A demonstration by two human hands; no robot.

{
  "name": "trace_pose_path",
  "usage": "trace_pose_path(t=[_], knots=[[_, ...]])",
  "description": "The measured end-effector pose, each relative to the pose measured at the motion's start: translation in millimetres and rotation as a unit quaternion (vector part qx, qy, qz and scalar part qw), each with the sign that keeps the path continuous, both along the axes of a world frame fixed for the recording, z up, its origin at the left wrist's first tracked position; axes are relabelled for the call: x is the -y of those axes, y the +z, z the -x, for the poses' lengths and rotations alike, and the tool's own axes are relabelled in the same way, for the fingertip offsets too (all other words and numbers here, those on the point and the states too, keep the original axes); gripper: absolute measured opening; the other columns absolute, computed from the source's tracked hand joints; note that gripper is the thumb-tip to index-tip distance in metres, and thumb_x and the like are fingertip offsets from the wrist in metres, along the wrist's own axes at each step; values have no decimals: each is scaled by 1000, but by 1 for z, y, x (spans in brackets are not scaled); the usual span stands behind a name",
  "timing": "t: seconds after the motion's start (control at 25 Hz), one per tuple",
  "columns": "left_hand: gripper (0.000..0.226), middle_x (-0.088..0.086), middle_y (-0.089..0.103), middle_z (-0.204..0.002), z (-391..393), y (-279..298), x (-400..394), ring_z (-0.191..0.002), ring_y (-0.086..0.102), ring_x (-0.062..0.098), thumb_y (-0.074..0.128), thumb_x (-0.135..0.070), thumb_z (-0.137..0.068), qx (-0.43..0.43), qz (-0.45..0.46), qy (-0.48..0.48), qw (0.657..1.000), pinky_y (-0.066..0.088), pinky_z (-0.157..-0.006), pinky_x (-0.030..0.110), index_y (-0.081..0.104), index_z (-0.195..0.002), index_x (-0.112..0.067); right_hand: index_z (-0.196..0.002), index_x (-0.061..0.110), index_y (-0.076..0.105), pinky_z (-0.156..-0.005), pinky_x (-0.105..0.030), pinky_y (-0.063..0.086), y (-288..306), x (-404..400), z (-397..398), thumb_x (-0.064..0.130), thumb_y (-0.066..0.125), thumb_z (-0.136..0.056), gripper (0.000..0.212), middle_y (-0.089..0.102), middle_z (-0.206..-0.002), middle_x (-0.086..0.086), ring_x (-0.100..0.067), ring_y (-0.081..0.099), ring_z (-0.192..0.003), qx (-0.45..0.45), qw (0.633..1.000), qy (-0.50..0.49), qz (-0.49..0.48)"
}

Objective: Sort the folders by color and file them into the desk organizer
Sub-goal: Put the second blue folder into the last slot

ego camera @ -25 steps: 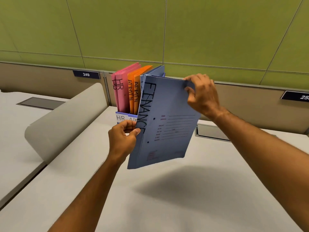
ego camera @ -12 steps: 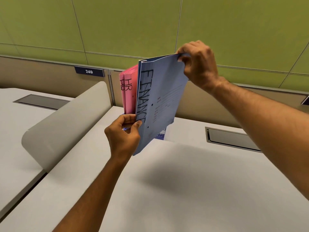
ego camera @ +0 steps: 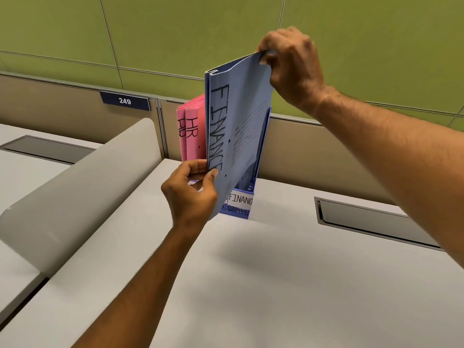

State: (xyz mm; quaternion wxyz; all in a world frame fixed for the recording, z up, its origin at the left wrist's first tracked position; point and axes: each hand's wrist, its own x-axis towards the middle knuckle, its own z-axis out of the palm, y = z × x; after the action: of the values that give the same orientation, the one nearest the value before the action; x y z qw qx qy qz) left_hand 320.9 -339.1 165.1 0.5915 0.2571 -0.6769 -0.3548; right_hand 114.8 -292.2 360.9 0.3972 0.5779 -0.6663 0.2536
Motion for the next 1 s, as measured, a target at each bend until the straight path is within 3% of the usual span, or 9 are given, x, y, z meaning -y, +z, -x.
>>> trace_pose_path(t=[0.12, 0.36, 1.0], knots=[[22, -7, 67, -88, 24, 0, 13, -76, 63, -7, 77, -17, -79, -6, -3, -4, 1000, 52, -71, 9, 66, -97, -11, -99, 6, 66, -74, -40, 44, 9, 17, 12, 9, 44, -87, 25, 68, -102, -15, -30, 57, -97, -31, 999, -8, -15], [22, -10, 64, -84, 62, 1, 30, -72, 61, -8, 78, -14, -78, -6, -10, -19, 1000, 46, -66, 1, 65, -96, -13, -103, 7, 66, -74, -36, 41, 18, 34, 33, 11, 40, -87, 30, 68, -105, -15, -30, 59, -98, -51, 998, -18, -35], [26, -8, 60, -85, 102, -7, 53, -72, 57, -5, 77, -11, -79, 23, -9, -36, 999, 43, -63, -3, 56, -93, -17, -116, 6, 60, -85, -33, 42, 15, 55, 67, 10, 35, -95, 33, 62, -119, -17, -29, 56, -111, -51, 990, -61, -120]])
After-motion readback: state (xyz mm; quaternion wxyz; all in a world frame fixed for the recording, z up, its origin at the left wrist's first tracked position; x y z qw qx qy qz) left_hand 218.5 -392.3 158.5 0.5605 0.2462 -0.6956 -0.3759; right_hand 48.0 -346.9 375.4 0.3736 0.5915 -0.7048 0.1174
